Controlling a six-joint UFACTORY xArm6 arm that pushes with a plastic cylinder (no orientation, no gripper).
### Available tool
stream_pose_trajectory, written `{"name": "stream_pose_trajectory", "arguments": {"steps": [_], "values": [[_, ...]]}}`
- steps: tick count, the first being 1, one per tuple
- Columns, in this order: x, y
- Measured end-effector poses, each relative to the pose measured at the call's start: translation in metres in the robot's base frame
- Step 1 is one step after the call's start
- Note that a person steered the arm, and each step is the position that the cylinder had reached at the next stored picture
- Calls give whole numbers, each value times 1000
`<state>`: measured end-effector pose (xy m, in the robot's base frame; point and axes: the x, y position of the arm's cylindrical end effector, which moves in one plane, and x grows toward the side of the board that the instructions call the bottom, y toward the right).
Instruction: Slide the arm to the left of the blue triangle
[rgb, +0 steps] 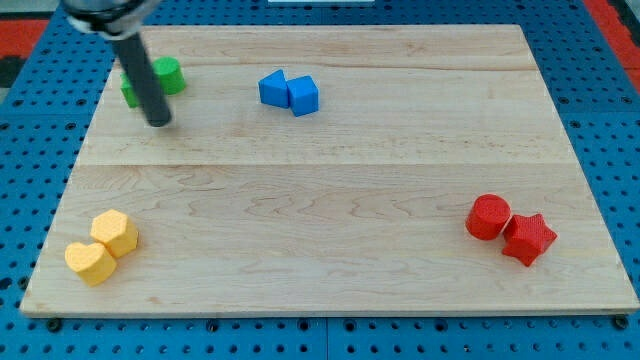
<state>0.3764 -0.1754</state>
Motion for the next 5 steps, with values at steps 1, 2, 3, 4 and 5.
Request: {"name": "stream_pose_trajectory", "arguments": {"steps": [1,2,3,4,5], "values": [[0,22],[10,40],[12,53],[-2,60],[4,64]]}}
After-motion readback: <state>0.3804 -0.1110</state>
